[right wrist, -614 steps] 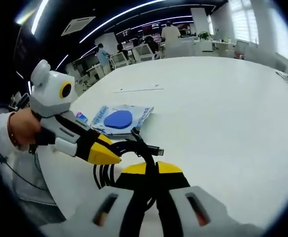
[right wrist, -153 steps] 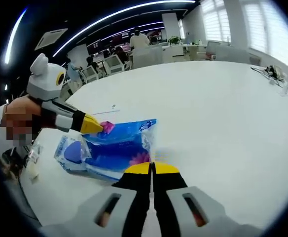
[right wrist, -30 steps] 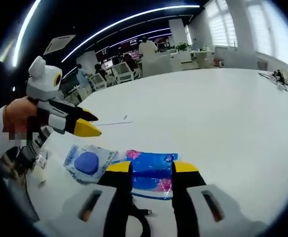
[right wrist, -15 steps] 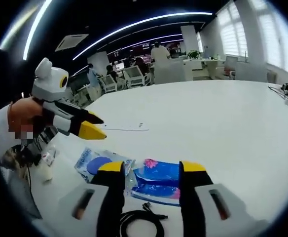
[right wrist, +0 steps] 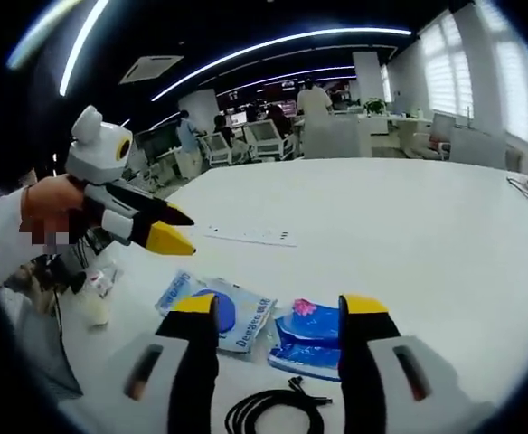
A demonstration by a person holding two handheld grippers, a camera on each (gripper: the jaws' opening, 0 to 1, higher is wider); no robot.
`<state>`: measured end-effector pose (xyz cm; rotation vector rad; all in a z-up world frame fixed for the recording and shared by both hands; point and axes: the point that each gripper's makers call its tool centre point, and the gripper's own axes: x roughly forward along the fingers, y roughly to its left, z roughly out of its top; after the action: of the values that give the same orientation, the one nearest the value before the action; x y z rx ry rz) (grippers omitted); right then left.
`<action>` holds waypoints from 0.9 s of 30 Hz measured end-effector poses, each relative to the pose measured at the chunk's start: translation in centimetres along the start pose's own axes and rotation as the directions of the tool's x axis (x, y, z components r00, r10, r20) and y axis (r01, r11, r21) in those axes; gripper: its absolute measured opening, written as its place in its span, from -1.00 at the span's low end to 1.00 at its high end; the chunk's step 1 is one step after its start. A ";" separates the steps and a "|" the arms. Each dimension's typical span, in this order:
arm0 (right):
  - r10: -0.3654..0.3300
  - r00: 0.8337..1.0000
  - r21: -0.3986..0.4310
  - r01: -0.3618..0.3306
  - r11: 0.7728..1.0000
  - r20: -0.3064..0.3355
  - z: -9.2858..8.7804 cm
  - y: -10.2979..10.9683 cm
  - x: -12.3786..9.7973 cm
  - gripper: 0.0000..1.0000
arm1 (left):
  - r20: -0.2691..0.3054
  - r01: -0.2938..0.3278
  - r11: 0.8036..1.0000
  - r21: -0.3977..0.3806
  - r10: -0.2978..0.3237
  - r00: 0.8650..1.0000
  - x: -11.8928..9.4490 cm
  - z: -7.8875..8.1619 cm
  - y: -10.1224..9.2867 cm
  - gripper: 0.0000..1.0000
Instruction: Arrange the tabletop items into an orderly group along one side of the table until the central work area is clear of visible clutter.
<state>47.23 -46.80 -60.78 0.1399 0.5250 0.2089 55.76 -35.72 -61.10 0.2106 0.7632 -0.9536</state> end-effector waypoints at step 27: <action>0.105 0.994 -0.072 -0.106 0.992 -0.018 1.4 9.1 1.4 0.10 | 0.045 -0.055 0.995 -0.084 0.059 0.997 -10.8 -5.4 5.2 0.16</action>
<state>47.64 -37.74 -58.60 0.0950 0.5241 0.3317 53.52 -22.97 -58.65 0.1360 0.7476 -0.8687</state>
